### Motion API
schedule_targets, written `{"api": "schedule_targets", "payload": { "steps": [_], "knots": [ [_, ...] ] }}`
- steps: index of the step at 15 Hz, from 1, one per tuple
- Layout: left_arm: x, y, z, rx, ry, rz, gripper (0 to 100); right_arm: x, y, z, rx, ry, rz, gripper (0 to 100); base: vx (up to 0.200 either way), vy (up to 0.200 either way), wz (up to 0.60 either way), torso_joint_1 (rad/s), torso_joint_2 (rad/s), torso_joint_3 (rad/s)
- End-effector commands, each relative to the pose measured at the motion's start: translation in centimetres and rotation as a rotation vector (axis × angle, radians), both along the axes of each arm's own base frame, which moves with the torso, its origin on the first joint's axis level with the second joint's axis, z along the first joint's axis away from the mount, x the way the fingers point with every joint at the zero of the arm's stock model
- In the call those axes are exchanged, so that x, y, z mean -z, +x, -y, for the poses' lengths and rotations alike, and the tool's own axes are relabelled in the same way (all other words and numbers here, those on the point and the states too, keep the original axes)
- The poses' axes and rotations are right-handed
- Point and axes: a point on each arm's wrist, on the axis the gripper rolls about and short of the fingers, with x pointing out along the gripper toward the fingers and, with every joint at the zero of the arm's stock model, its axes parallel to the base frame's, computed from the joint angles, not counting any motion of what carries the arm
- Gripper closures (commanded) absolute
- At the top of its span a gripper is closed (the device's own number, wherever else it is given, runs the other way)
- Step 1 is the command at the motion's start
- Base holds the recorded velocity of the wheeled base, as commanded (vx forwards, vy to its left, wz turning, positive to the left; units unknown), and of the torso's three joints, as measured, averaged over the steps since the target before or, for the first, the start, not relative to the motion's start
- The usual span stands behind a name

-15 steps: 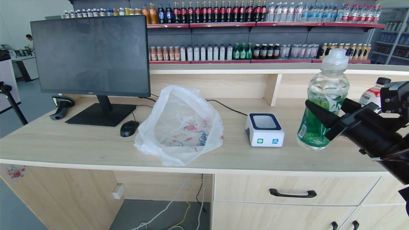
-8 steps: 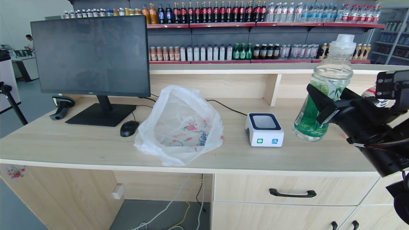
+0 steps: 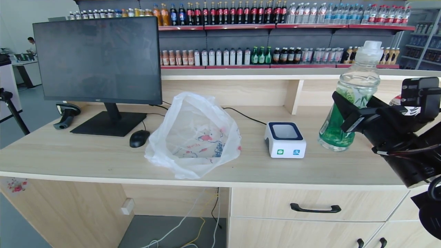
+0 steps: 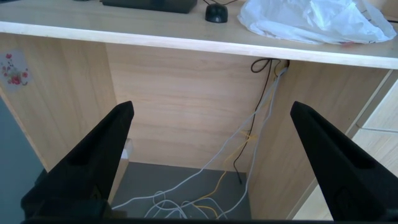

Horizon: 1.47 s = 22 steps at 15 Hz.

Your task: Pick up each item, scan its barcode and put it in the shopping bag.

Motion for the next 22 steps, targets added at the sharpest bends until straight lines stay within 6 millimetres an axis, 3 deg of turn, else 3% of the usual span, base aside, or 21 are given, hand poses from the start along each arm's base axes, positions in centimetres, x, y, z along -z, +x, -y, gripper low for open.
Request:
{"api": "schedule_targets", "payload": {
  "steps": [1,10,19,22],
  "knots": [
    [0.0,0.0,0.0,0.000,0.001,-0.001,0,-0.2,-0.1,0.5,0.017,0.002,0.009,100,0.000,0.000,0.00,0.000,0.00,0.000],
    [0.0,0.0,0.0,0.000,-0.001,-0.001,0,-1.5,-0.5,2.4,0.086,0.011,0.057,100,-0.022,0.000,0.00,0.000,0.00,0.002],
    [0.0,0.0,0.0,0.000,-0.001,-0.001,0,-2.0,-0.4,2.4,0.083,0.014,0.078,100,0.000,0.200,0.00,0.000,0.00,0.003],
    [0.0,0.0,0.0,0.000,-0.001,-0.001,0,-2.1,-0.4,2.4,0.083,0.015,0.081,100,0.000,0.000,0.00,0.000,0.00,0.000]
  ]
}}
